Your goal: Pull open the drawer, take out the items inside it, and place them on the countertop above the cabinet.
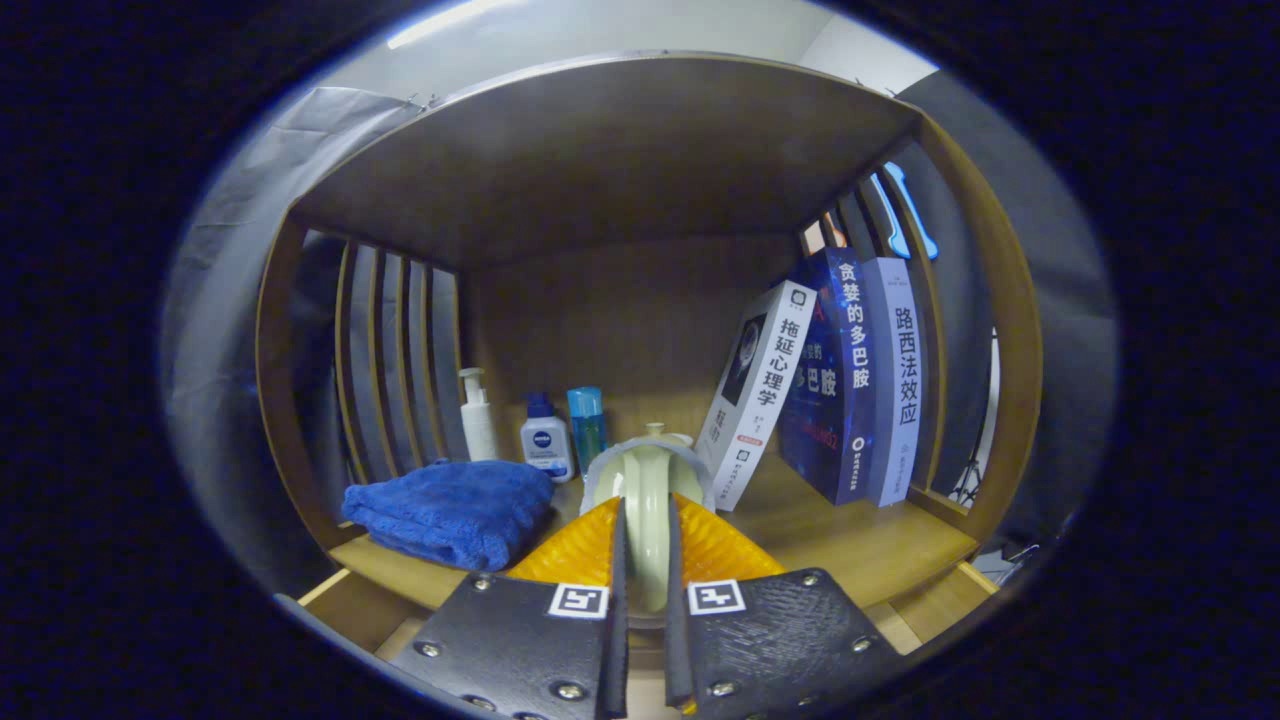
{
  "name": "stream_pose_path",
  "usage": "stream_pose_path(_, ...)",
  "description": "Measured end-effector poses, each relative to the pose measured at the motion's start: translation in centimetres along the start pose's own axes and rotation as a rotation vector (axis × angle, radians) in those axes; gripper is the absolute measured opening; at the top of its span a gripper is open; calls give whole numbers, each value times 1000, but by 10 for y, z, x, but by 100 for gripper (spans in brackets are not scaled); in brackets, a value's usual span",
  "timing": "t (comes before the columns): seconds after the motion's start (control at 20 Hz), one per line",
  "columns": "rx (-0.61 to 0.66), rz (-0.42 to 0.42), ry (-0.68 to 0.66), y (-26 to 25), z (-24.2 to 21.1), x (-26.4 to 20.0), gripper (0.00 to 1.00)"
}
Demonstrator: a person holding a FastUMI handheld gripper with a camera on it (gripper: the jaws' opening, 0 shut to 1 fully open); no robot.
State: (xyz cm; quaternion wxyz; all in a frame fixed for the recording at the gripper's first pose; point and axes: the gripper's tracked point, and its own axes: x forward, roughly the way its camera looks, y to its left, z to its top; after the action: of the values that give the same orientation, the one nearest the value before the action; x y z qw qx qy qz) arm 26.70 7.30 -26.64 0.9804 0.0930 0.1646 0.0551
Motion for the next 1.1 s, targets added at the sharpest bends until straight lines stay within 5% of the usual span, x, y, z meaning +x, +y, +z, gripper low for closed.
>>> stream_pose_path(0.4, -33, -32, 27, -5, -14, 1, 16)
stream_pose_path(0.9, -166, -68, -79, -1, 5, -9, 34)
stream_pose_path(1.05, -186, -78, -163, 2, 25, -18, 71)
stream_pose_path(1.1, -197, -87, -186, 1, 30, -20, 73)
